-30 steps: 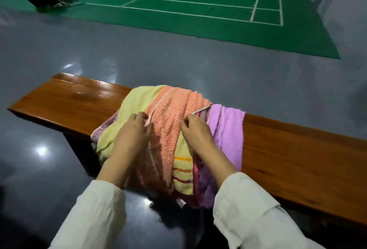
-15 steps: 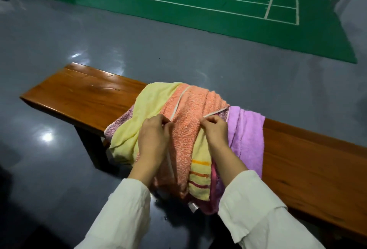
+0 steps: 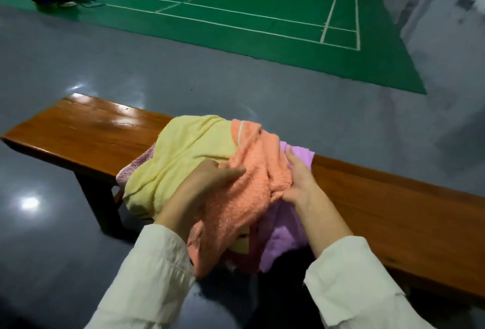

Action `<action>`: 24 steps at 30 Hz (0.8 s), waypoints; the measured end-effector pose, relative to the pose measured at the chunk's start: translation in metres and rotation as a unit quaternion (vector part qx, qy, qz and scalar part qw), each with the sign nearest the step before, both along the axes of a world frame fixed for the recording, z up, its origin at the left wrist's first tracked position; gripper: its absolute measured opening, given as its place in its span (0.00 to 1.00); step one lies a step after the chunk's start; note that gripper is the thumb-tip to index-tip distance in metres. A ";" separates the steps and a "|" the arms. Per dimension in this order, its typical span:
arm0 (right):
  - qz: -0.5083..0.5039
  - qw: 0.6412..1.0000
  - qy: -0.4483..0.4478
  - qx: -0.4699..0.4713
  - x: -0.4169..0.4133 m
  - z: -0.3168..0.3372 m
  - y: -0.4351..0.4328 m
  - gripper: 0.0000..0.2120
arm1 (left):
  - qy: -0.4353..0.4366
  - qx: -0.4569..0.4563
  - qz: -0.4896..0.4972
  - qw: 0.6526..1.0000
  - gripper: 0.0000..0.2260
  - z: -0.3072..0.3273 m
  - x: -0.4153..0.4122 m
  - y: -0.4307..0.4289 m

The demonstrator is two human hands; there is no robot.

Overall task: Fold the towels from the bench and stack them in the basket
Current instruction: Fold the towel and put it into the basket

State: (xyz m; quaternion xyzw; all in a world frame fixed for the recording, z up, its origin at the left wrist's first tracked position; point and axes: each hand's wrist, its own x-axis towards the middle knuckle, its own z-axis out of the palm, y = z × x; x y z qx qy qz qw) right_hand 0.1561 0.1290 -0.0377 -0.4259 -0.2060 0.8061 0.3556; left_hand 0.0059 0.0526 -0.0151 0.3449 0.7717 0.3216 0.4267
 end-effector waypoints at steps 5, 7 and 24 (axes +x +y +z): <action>0.084 0.993 -0.077 0.015 0.025 -0.006 -0.015 0.08 | -0.050 0.132 0.016 0.990 0.06 -0.008 0.030 0.001; 0.000 0.998 0.010 0.067 0.035 0.009 -0.008 0.08 | -0.063 0.214 0.001 0.975 0.06 0.005 0.040 0.001; -0.185 0.980 -0.023 0.067 0.164 -0.009 -0.071 0.11 | 0.070 0.259 -0.243 0.932 0.09 -0.010 0.171 -0.018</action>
